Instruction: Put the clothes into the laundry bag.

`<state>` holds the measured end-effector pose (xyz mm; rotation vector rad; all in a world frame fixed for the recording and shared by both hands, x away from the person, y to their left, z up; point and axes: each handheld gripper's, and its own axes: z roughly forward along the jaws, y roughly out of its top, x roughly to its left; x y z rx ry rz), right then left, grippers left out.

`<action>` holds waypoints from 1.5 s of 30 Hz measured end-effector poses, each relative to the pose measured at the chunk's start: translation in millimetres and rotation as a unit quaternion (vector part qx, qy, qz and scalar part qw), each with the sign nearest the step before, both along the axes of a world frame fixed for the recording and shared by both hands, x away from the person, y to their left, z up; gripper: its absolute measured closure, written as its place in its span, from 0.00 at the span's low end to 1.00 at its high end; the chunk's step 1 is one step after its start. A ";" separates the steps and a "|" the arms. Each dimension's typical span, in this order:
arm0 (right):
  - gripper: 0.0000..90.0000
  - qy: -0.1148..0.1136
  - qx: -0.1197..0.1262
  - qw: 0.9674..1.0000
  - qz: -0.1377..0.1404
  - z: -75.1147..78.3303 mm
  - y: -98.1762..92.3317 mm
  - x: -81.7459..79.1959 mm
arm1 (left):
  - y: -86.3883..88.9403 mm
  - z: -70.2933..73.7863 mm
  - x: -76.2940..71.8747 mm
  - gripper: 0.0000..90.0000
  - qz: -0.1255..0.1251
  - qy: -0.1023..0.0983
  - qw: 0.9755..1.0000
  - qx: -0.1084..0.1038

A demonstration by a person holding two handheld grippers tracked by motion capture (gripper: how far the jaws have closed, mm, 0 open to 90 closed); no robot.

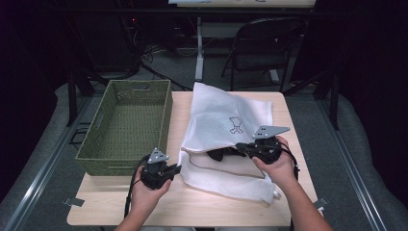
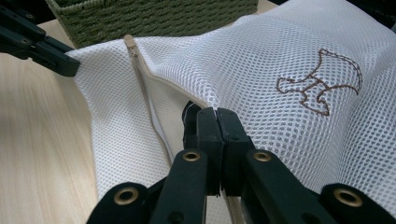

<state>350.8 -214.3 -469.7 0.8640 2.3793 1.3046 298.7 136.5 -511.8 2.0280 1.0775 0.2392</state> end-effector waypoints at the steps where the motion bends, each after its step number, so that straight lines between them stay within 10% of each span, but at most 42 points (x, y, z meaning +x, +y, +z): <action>1: 0.99 0.000 -0.001 1.000 0.000 -0.4 -1.4 -1.2 | -0.5 -0.7 -2.7 0.95 -0.005 0.001 1.000 -0.002; 27: 0.99 0.019 0.003 1.000 0.003 -15.8 -4.6 -41.2 | 2.0 -11.6 -54.4 0.94 -0.050 0.032 0.998 -0.022; 45: 0.99 0.032 -0.006 0.999 0.011 -33.9 -0.5 -43.0 | 14.0 -20.8 -41.7 0.57 -0.005 0.040 0.999 -0.030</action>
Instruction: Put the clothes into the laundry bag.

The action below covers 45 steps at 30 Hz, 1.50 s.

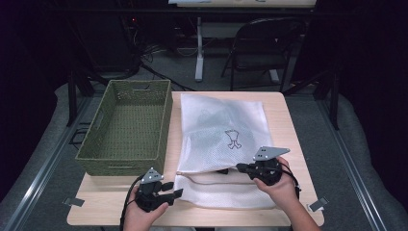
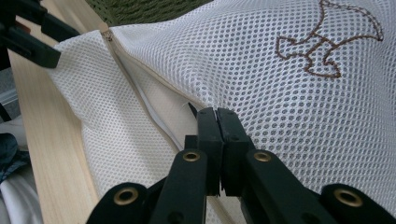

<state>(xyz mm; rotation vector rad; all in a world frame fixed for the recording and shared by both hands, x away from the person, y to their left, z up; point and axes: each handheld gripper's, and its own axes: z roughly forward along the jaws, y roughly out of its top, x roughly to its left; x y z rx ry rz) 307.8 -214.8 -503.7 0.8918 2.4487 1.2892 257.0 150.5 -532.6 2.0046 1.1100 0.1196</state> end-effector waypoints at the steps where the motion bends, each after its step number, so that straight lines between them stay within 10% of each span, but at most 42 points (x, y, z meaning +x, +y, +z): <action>1: 0.99 0.000 -0.002 1.000 0.001 -0.8 0.5 -0.1 | 1.3 0.7 0.6 0.57 0.002 -0.001 1.000 -0.003; 17: 0.99 0.008 -0.015 1.000 0.010 -9.8 5.6 0.1 | -7.3 3.7 29.3 0.55 0.016 -0.024 0.999 0.015; 30: 0.99 0.011 -0.017 1.000 0.011 -12.1 6.3 0.8 | -20.9 11.2 22.4 0.57 -0.012 -0.038 0.999 -0.001; 45: 0.99 0.014 -0.017 1.000 0.013 -13.9 5.5 1.3 | -21.1 3.7 15.7 0.54 -0.001 -0.043 0.998 0.048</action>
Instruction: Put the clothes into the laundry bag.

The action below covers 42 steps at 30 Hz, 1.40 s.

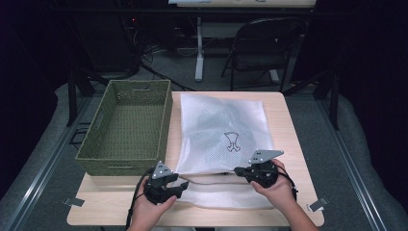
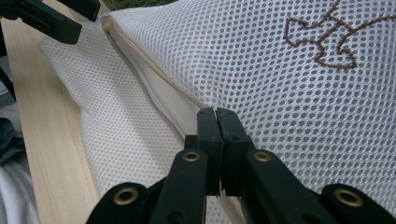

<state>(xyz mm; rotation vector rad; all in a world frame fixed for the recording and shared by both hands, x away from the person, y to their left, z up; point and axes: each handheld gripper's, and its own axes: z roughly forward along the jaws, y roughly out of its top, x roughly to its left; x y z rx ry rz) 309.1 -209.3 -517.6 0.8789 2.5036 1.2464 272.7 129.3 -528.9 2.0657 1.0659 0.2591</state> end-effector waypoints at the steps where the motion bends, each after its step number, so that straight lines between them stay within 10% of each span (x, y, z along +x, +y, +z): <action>1: 0.99 0.000 -0.001 1.000 0.000 -0.3 -0.1 0.1 | 1.7 -0.3 0.4 0.53 0.004 -0.001 1.000 0.004; 20: 0.99 0.004 -0.002 1.000 -0.002 -2.4 -2.2 0.4 | 10.0 -17.2 18.9 0.54 0.007 0.064 0.997 -0.033; 42: 0.99 0.017 -0.020 1.000 -0.003 -12.5 -2.4 3.5 | 12.6 -19.0 20.2 0.61 -0.025 0.075 0.995 -0.062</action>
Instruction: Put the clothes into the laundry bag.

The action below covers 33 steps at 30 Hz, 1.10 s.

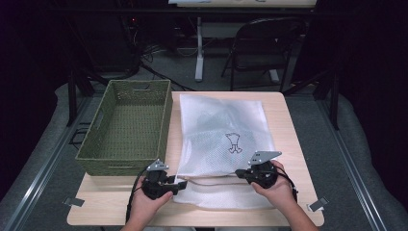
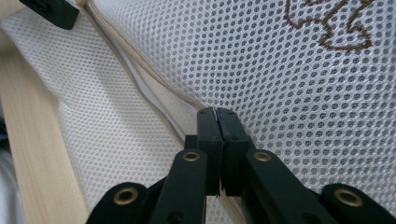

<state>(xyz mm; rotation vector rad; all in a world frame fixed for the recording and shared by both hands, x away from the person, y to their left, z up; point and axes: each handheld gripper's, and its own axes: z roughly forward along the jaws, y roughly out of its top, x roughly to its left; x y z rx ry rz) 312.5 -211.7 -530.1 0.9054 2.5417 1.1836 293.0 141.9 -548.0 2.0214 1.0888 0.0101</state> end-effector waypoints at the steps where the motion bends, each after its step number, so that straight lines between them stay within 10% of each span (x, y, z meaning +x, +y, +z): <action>1: 0.99 0.003 -0.001 1.000 -0.001 -1.1 0.4 0.2 | -0.6 0.2 -0.6 0.62 -0.006 0.001 1.000 -0.003; 33: 0.95 0.048 -0.052 0.997 0.006 -31.1 12.6 13.5 | -6.1 -0.3 -8.0 0.82 -0.007 -0.021 0.999 0.023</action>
